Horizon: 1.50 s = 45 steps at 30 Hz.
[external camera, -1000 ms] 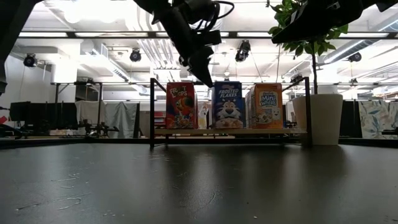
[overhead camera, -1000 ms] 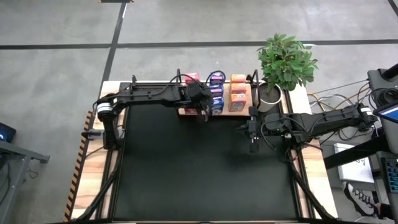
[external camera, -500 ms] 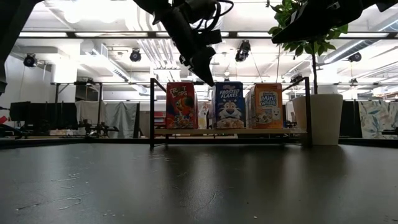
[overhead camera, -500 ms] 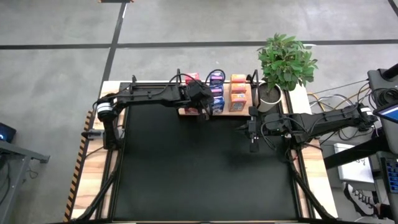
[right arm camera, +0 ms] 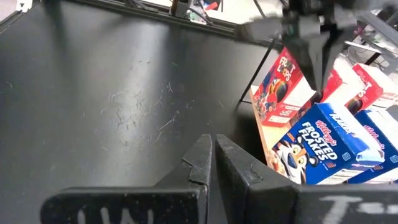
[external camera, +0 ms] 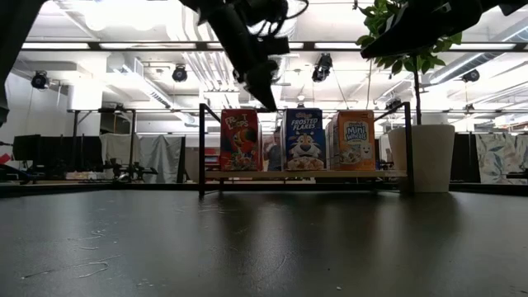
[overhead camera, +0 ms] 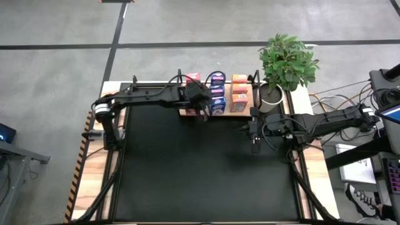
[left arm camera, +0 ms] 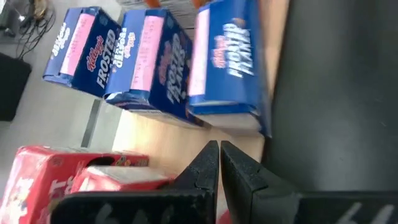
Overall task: Stack cereal on shelf
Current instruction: Put the blue cereal box aligned with the other blue cereal boxes on the shelf
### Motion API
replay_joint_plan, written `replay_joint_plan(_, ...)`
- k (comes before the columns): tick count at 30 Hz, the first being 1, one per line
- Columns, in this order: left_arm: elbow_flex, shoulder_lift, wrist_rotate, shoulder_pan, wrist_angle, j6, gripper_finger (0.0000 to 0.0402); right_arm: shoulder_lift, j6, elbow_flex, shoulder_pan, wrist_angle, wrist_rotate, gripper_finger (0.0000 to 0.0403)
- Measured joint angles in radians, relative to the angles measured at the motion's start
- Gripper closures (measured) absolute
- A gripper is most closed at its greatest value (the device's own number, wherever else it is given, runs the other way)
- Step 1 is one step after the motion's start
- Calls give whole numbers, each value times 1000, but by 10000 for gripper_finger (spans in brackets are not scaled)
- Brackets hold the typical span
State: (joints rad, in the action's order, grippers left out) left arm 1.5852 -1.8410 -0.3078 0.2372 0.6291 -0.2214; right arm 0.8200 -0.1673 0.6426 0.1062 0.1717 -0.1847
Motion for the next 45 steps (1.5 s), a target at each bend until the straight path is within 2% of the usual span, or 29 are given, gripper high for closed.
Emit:
replay_joint_plan(2, 0, 17, 30, -12, 28, -15, 402, 0, 0, 0, 0, 2, 0, 390)
replay_joint_plan(6, 0, 11, 231, -28, 41, -52, 401, 0, 0, 0, 0, 4, 0, 390)
replay_joint_plan(8, 0, -4, 260, -34, 2, -58, 401, 0, 0, 0, 0, 4, 0, 390)
replay_joint_plan(16, 0, -52, 136, -30, -60, -63, 402, 0, 0, 0, 0, 4, 0, 390)
replay_joint_plan(22, 0, -57, 118, -30, -82, -62, 401, 0, 0, 0, 0, 4, 0, 390)
replay_joint_plan(26, 0, -57, 71, -29, -83, -62, 401, 0, 0, 0, 0, 4, 0, 390)
replay_joint_plan(45, 0, -57, 52, -22, -90, -61, 402, 0, 2, 0, 0, 4, 0, 390)
